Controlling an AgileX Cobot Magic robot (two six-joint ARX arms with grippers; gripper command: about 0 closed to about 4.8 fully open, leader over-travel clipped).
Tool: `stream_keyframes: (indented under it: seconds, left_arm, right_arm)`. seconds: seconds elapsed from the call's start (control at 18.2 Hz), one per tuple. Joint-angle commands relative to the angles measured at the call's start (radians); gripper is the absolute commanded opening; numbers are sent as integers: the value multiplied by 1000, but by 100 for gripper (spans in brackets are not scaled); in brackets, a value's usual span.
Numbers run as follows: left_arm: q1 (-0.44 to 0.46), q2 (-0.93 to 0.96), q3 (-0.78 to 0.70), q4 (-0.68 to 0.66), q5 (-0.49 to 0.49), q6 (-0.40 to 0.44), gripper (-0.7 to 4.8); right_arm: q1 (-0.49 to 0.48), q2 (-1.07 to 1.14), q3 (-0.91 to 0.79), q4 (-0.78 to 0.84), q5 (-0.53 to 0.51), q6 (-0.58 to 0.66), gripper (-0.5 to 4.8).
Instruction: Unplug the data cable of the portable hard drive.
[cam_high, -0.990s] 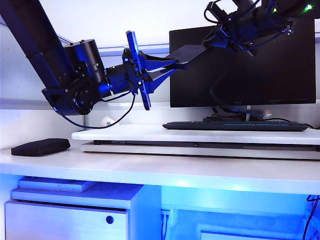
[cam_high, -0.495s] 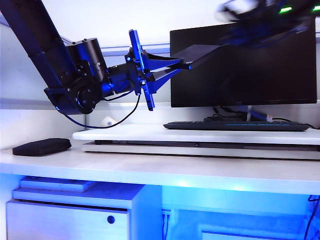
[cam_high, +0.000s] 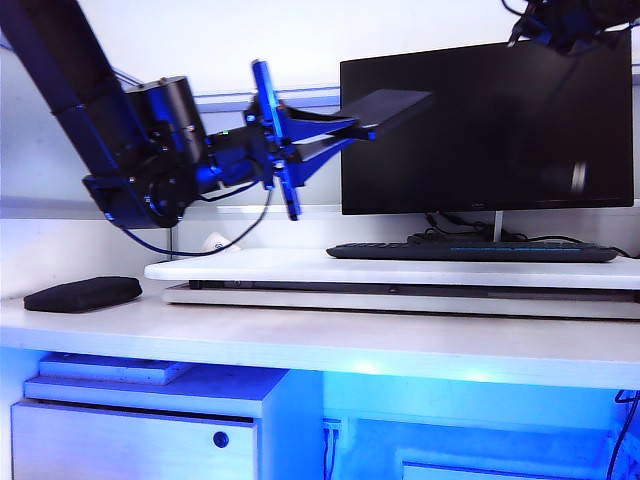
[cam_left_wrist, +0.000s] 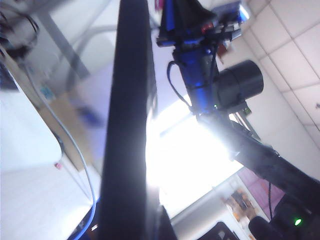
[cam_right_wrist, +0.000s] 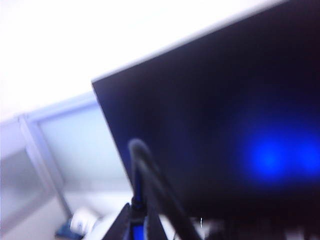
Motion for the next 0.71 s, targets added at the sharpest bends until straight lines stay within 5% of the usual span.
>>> stream_keyframes:
  seconds: [0.05, 0.44, 0.55, 0.71]
  left_arm:
    - [-11, -9, 6, 7, 5, 9, -5]
    - [-11, -8, 5, -8, 10, 14, -6]
    - [-11, -9, 5, -8, 16, 11, -6]
    - [-10, -9, 5, -8, 20, 11, -5]
  right_arm:
    - [-25, 53, 103, -73, -7, -6, -1]
    - [-51, 250, 297, -212, -6, -33, -1]
    - [-50, 293, 326, -322, 5, -32, 101]
    - [-50, 309, 326, -473, 21, -91, 140]
